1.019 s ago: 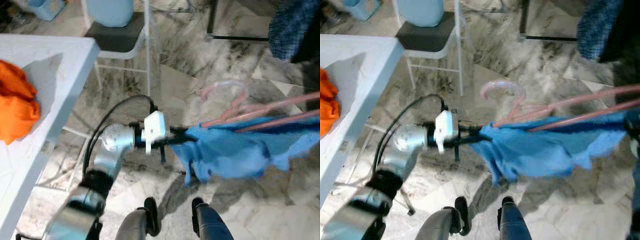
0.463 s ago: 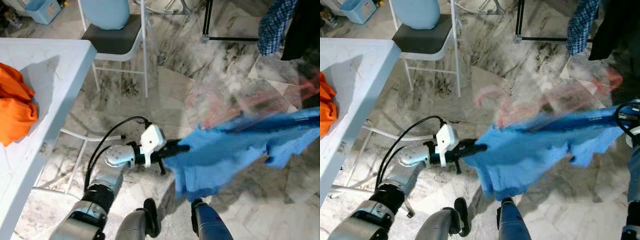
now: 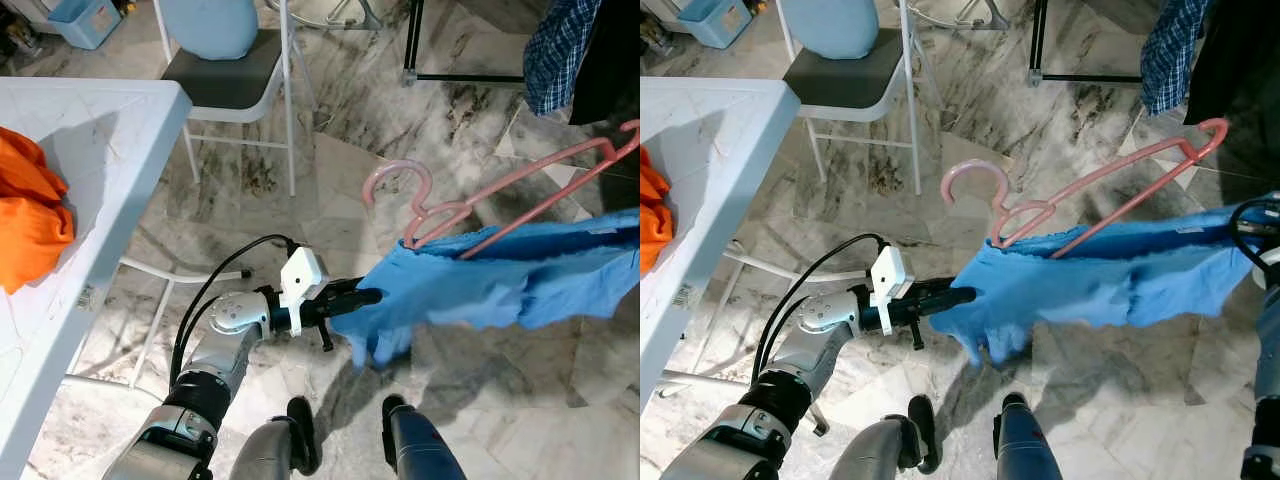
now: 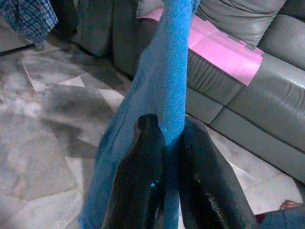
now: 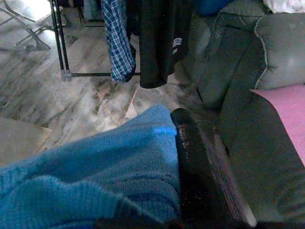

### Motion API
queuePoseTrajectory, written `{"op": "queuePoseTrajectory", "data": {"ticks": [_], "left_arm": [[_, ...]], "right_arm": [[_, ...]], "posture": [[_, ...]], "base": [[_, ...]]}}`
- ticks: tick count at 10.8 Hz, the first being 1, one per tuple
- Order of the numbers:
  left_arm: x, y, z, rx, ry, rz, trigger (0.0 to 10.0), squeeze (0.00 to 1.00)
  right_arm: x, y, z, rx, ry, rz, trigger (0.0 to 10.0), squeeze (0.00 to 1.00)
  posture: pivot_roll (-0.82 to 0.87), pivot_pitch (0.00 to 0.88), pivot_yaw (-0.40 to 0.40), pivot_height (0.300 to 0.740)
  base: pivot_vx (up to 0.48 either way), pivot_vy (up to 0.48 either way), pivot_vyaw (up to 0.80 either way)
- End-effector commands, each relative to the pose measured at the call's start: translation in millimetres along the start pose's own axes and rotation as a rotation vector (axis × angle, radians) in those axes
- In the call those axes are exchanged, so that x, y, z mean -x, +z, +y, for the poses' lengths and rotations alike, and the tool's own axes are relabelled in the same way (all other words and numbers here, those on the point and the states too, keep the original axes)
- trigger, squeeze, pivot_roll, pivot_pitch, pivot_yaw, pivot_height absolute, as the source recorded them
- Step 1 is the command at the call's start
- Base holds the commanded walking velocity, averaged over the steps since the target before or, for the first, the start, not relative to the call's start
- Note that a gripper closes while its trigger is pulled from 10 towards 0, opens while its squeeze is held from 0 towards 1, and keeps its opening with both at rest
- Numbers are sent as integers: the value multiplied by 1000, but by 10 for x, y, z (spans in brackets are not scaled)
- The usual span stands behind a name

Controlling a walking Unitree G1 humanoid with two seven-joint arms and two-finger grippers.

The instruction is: Hang hanger

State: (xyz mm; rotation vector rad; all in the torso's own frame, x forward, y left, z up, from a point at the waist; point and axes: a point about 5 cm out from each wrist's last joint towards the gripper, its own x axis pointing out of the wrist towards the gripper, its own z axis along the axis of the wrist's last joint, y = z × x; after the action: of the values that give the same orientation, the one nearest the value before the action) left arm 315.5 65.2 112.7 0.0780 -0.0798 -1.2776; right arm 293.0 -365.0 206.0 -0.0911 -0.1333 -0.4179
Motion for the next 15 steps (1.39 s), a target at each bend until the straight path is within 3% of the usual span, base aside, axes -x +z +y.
{"op": "queuePoseTrajectory", "data": {"ticks": [1,10,11,15], "left_arm": [[73,-54,-17,20,11,2,0,0],[76,-50,-31,27,-6,3,0,0],[128,-247,-78,74,-33,88,0,0],[198,-252,-84,98,-166,135,0,0]], "right_arm": [[13,-5,-62,12,-17,2,0,0],[6,-2,-59,13,-17,1,0,0],[-91,-296,554,-12,133,104,0,0],[-258,-211,608,-12,118,85,0,0]], "posture": [[-242,320,124,740],[-242,320,125,740],[-232,296,114,740],[-231,285,100,740]], "base": [[0,0,0],[0,0,0],[0,0,0],[0,0,0]]}}
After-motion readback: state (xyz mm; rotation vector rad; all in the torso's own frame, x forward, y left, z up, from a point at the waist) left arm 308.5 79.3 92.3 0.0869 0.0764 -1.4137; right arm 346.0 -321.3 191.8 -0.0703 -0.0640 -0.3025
